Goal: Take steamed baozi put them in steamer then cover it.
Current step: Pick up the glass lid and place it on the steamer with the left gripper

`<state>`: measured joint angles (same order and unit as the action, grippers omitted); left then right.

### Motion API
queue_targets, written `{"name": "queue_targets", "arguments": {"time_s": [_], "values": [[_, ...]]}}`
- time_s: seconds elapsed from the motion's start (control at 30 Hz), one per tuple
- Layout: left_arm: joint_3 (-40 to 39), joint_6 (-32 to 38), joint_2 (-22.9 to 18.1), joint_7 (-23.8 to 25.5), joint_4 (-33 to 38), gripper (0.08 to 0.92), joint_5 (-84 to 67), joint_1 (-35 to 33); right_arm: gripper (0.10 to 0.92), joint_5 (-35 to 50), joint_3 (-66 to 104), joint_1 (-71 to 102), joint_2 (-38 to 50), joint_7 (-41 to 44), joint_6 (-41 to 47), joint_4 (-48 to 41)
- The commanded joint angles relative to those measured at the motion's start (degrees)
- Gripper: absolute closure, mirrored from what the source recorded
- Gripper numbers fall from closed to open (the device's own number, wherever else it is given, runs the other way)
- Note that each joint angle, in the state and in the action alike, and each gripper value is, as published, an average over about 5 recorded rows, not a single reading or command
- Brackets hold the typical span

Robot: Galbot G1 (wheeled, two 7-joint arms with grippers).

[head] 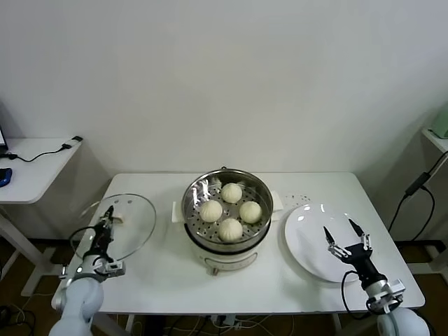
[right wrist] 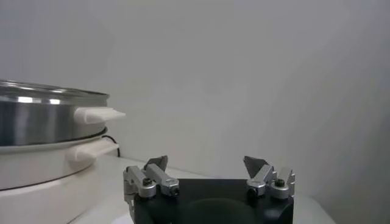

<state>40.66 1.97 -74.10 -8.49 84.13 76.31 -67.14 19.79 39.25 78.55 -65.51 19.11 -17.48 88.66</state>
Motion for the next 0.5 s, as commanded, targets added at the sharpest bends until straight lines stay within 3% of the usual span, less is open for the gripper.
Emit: {"name": "queue_targets", "arguments": {"time_s": [0.03, 0.27, 0.5], "values": [[-2.1, -20.8, 5.5, 3.7, 27.1, 0.855, -3.8, -10.8, 0.203, -0.5, 0.1, -0.7, 0.1, -0.5, -0.2, -1.2], [-7.2, -32.9, 11.6, 8.3, 37.7, 0.855, -4.5, -12.8, 0.203, -1.7, -0.2, -2.3, 0.7, -1.5, 0.0, -2.5], [-21.0, -42.8, 19.9, 13.6, 42.9, 0.855, -7.7, -6.7, 0.203, -3.0, -1.3, -3.9, 0.9, -2.2, 0.7, -3.4]]}}
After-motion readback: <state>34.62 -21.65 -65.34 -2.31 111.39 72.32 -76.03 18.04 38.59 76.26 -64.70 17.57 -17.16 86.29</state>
